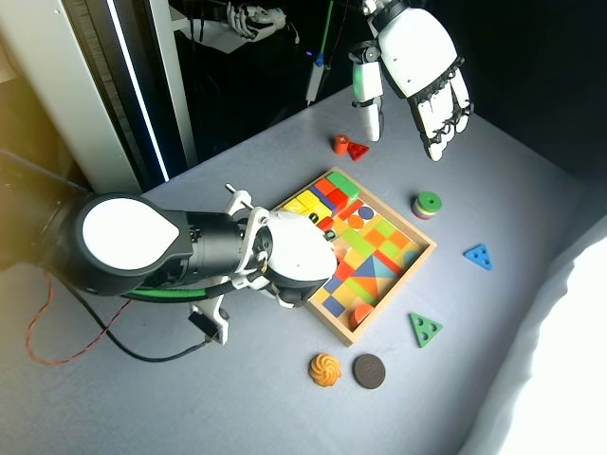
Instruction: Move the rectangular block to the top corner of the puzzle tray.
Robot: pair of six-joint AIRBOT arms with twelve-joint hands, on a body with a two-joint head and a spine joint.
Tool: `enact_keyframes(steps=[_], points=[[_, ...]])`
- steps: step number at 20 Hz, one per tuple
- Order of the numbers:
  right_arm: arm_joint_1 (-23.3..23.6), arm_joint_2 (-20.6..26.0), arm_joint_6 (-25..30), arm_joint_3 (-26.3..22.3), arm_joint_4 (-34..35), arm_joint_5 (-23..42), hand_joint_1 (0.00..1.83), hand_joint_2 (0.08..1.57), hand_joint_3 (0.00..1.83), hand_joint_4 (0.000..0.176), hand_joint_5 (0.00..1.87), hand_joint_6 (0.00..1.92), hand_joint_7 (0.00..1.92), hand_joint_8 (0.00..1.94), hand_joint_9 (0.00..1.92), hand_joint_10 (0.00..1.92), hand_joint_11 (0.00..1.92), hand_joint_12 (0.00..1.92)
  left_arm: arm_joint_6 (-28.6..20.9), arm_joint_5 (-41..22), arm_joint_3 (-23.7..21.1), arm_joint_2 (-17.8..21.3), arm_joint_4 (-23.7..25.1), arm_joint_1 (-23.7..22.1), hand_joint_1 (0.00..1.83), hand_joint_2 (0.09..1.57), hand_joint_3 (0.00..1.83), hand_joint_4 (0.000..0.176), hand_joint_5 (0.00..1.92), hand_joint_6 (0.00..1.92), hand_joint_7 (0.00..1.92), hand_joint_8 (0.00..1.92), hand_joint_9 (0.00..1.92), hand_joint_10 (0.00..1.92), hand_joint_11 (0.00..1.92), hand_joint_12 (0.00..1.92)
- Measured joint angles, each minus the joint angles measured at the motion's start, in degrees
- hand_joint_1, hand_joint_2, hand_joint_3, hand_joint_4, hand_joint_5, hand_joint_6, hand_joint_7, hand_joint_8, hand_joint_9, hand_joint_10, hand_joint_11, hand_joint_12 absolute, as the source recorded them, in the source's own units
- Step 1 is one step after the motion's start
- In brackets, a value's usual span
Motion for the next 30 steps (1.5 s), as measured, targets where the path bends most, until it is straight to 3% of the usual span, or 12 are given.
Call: enact_keyframes(steps=[17, 25, 30], points=[[-0.8, 0.3, 0.2, 5.2, -0.5, 3.5, 1.79, 1.18, 0.01, 0.000, 0.36, 0.01, 1.27, 1.94, 1.54, 1.92, 1.65, 1.92, 0.0, 0.0, 0.0, 0.0, -0.3, -0.5, 0.00, 1.32, 0.00, 0.000, 0.31, 0.01, 0.48, 0.01, 0.48, 0.01, 0.18, 0.49], [-0.3, -1.7, 0.3, 10.4, -1.1, 5.7, 1.78, 1.18, 0.00, 0.000, 0.42, 0.01, 1.23, 1.94, 1.51, 1.92, 1.65, 1.92, 0.2, 0.2, 0.0, 0.0, -0.4, -0.5, 0.00, 1.32, 0.00, 0.000, 0.31, 0.01, 0.49, 0.01, 0.49, 0.01, 0.18, 0.49], [0.0, -2.7, 0.4, 12.3, -1.8, 6.8, 1.79, 1.17, 0.00, 0.000, 0.36, 0.00, 1.28, 1.94, 1.54, 1.92, 1.66, 1.92, 0.2, 0.2, 0.0, 0.0, -0.4, -0.5, 0.00, 1.32, 0.00, 0.000, 0.31, 0.00, 0.48, 0.00, 0.49, 0.00, 0.18, 0.49]])
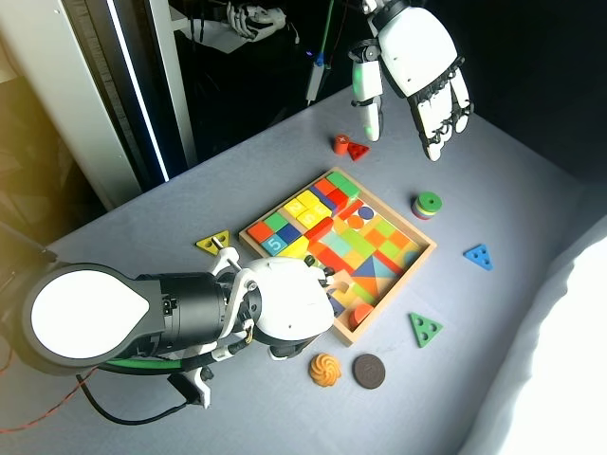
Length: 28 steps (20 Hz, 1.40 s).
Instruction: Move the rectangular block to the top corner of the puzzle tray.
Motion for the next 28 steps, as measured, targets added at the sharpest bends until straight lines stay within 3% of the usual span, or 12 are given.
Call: enact_keyframes(steps=[28], points=[[0.7, -6.8, -1.4, 13.9, -1.6, 5.3, 1.81, 1.17, 0.00, 0.000, 0.33, 0.00, 1.29, 1.94, 1.54, 1.92, 1.67, 1.92, 0.0, 0.1, 0.0, 0.0, -0.1, 0.0, 0.00, 1.32, 0.00, 0.000, 0.32, 0.01, 0.52, 0.01, 0.50, 0.01, 0.18, 0.52]])
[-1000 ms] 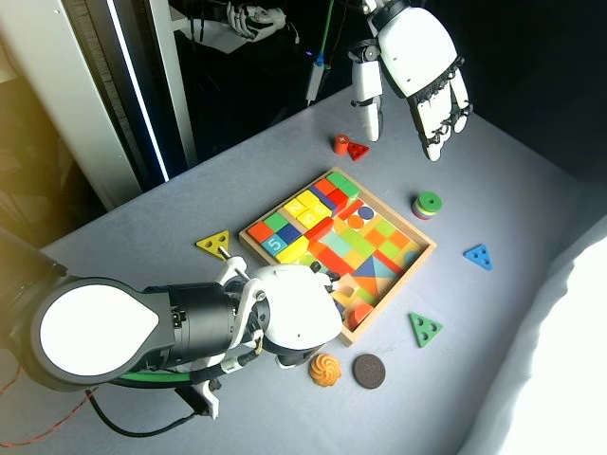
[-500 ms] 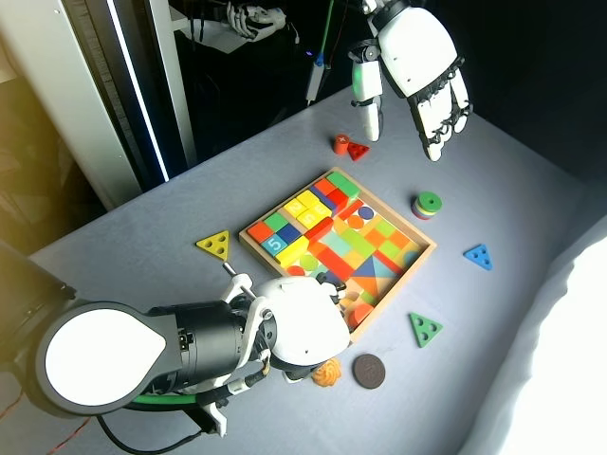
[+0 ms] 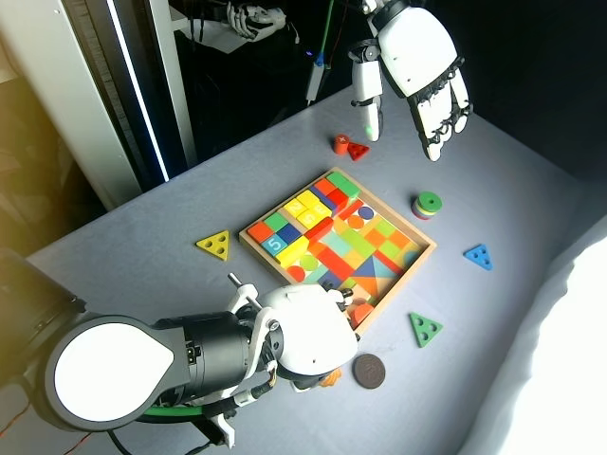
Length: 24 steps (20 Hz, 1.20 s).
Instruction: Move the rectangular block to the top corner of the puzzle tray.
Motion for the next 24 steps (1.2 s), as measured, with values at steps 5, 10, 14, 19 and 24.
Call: enact_keyframes(steps=[5, 10, 14, 19, 24], points=[[0.0, -0.6, -0.4, 0.9, 0.0, -0.2, 1.79, 1.18, 0.01, 0.000, 0.33, 0.00, 1.27, 1.94, 1.53, 1.92, 1.65, 1.92, 0.0, 0.0, 0.0, 0.0, 0.0, 0.0, 0.00, 1.32, 0.00, 0.000, 0.33, 0.01, 0.53, 0.01, 0.52, 0.01, 0.19, 0.53], [0.0, -0.7, -1.4, 1.3, 0.0, 0.1, 1.80, 1.18, 0.01, 0.000, 0.35, 0.01, 1.28, 1.94, 1.53, 1.92, 1.65, 1.92, 0.0, 0.0, 0.0, 0.0, 0.0, 0.0, 0.00, 1.32, 0.00, 0.000, 0.34, 0.01, 0.55, 0.01, 0.52, 0.01, 0.19, 0.53], [0.0, -1.2, -1.5, 1.8, 0.2, 0.1, 1.80, 1.17, 0.00, 0.000, 0.32, 0.00, 1.28, 1.94, 1.53, 1.92, 1.66, 1.92, 0.0, 0.0, 0.0, 0.0, 0.0, 0.0, 0.00, 1.33, 0.00, 0.000, 0.38, 0.02, 0.58, 0.02, 0.56, 0.02, 0.21, 0.54], [0.4, -1.3, -1.5, 1.8, -0.2, -0.6, 1.78, 1.17, 0.00, 0.000, 0.31, 0.00, 1.32, 1.94, 1.54, 1.92, 1.66, 1.92, 0.0, -0.1, 0.0, 0.0, 0.0, 0.0, 0.00, 1.32, 0.00, 0.000, 0.38, 0.01, 0.60, 0.02, 0.57, 0.01, 0.20, 0.53], [0.7, -1.6, -1.5, 1.8, 0.1, -1.8, 1.80, 1.17, 0.00, 0.000, 0.30, 0.00, 1.30, 1.94, 1.53, 1.92, 1.66, 1.92, 0.0, 0.0, 0.0, 0.0, -0.1, 0.0, 0.00, 1.32, 0.00, 0.000, 0.38, 0.01, 0.62, 0.02, 0.57, 0.01, 0.19, 0.53]])
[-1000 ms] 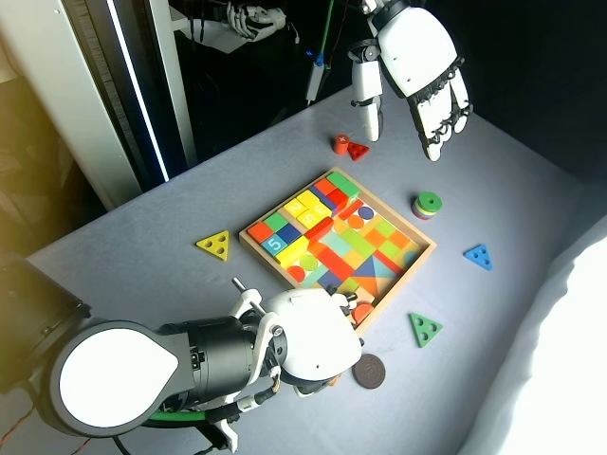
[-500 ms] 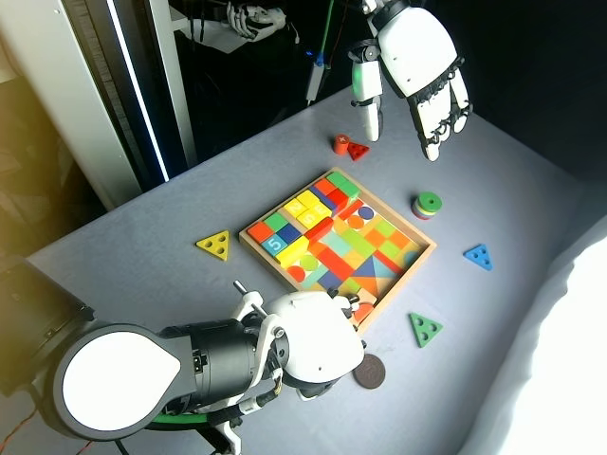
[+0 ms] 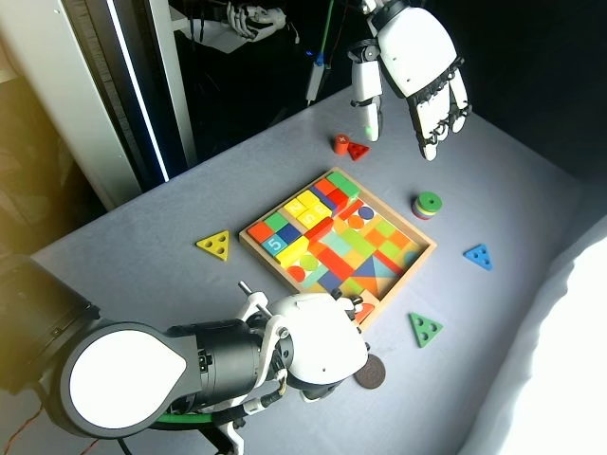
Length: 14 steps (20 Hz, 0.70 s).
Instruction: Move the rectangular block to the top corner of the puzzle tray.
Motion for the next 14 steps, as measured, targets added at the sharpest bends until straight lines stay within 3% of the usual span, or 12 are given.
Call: enact_keyframes(steps=[14], points=[[3.2, -0.3, -0.5, 0.2, -1.6, -2.9, 1.79, 1.17, 0.00, 0.000, 0.19, 0.00, 1.32, 1.94, 1.50, 1.92, 1.60, 1.92, 0.0, 0.1, 0.0, 0.0, -0.2, 0.0, 0.00, 1.32, 0.00, 0.000, 0.32, 0.00, 0.63, 0.00, 0.57, 0.00, 0.21, 0.54]])
